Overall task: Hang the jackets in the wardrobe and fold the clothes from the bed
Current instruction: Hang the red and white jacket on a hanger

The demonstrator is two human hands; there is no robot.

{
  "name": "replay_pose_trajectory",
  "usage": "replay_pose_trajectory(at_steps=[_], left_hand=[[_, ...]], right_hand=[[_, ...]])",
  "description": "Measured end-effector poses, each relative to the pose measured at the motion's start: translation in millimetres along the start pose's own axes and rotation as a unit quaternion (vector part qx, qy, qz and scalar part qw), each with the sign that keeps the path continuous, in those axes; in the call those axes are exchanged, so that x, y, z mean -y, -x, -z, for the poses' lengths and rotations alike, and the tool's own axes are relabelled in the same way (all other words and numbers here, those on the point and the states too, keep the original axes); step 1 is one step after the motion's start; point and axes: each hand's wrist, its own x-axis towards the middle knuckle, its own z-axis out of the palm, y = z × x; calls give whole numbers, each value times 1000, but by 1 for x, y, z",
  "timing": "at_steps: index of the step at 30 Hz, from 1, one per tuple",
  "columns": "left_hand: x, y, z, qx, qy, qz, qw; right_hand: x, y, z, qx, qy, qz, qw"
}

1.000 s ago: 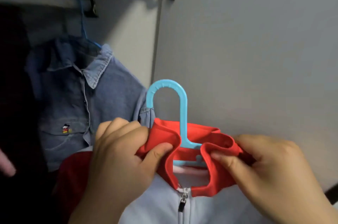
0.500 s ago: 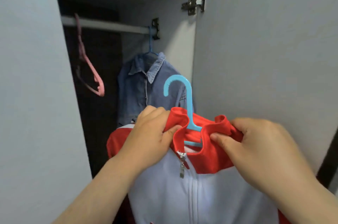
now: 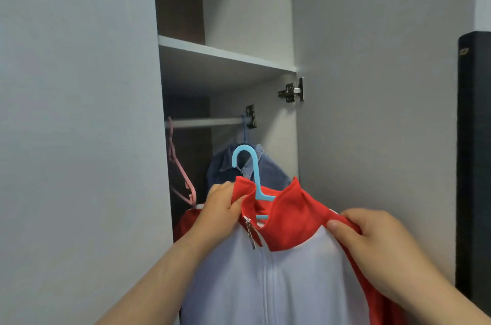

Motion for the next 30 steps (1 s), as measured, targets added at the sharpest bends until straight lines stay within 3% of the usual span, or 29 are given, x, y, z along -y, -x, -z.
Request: replay_pose_trajectory(at_steps=[8,14,17,22,26,30], left_hand=[[-23,-46,24,-92,-119,-35,988],[-26,-109,45,-194,-199,46,960],[-13,-134,47,-233,-311,72,919],[15,-167,32,-201,-415,130,878],[41,-196,32,-214,-464,103,853],[71,-228,58,-205,-473,118,849]], right_hand=[[13,-22,-13,-85,55,-28,994],[22,-60,-40,-108,-3,-50,993],[24,-88,-51,-141,-42,-45,988],[24,-138,-69,-171,-95,-42,980],[22,-171,-93,-187,-114,-38,975],[18,-195,-116,-184,-135,-41,973]])
